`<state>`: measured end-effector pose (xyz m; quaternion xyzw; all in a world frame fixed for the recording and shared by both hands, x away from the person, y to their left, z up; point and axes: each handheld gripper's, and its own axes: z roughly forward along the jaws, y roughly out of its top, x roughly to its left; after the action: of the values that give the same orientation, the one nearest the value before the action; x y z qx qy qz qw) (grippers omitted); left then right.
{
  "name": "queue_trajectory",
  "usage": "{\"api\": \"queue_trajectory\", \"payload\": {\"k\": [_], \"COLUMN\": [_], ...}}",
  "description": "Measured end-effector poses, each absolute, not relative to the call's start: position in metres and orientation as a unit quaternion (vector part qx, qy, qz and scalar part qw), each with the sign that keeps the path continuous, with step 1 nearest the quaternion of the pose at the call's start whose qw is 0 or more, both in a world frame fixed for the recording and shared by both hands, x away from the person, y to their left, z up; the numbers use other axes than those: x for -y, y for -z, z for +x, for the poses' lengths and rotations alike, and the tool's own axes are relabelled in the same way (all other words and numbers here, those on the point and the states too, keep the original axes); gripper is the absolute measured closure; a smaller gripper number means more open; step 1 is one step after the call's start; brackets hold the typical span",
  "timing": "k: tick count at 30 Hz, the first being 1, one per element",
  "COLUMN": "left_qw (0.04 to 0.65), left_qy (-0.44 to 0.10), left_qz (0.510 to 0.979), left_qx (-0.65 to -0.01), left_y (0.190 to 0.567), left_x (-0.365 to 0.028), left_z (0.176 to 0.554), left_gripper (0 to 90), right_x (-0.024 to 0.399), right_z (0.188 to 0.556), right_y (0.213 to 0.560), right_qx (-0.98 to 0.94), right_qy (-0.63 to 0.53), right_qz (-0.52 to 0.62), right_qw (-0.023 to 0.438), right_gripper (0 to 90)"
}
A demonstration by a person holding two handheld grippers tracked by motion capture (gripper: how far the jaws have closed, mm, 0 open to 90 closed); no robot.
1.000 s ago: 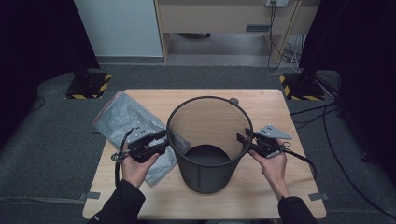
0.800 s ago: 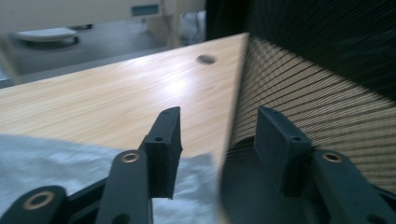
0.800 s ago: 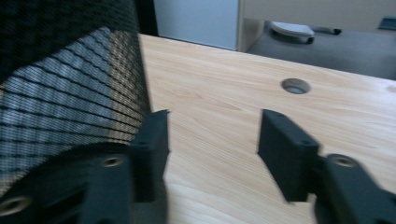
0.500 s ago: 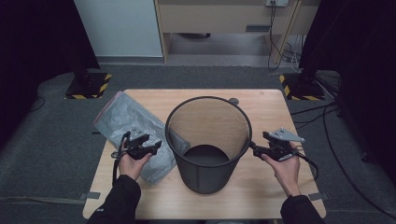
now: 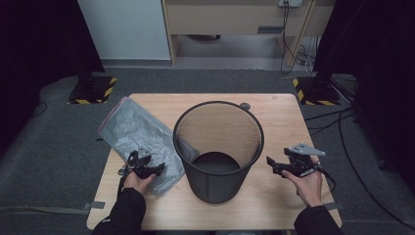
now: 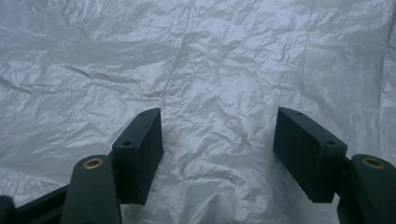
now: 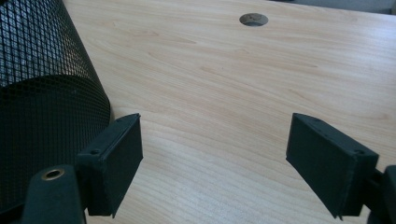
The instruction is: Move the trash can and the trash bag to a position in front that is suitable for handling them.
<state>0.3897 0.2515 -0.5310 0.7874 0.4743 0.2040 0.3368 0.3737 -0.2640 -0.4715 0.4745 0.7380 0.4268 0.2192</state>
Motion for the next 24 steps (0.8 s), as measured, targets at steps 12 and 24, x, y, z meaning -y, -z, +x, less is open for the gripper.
{"api": "queue_trajectory", "payload": {"k": [12, 24], "left_qw": [0.318, 0.341], "left_qy": [-0.181, -0.179], "left_qz": [0.808, 0.802], "left_qx": [-0.463, -0.456], "left_y": [0.525, 0.51], "left_x": [-0.263, -0.265], "left_z": [0.341, 0.337], "left_gripper": [32.6, 32.2], "right_x": [0.27, 0.274], "right_z": [0.376, 0.376], "right_y": [0.476, 0.479], "right_qx": [-0.738, -0.735], "right_qy": [-0.418, -0.414], "right_qz": [0.485, 0.491], "right_qw": [0.216, 0.219], "right_gripper": [17.3, 17.1]}}
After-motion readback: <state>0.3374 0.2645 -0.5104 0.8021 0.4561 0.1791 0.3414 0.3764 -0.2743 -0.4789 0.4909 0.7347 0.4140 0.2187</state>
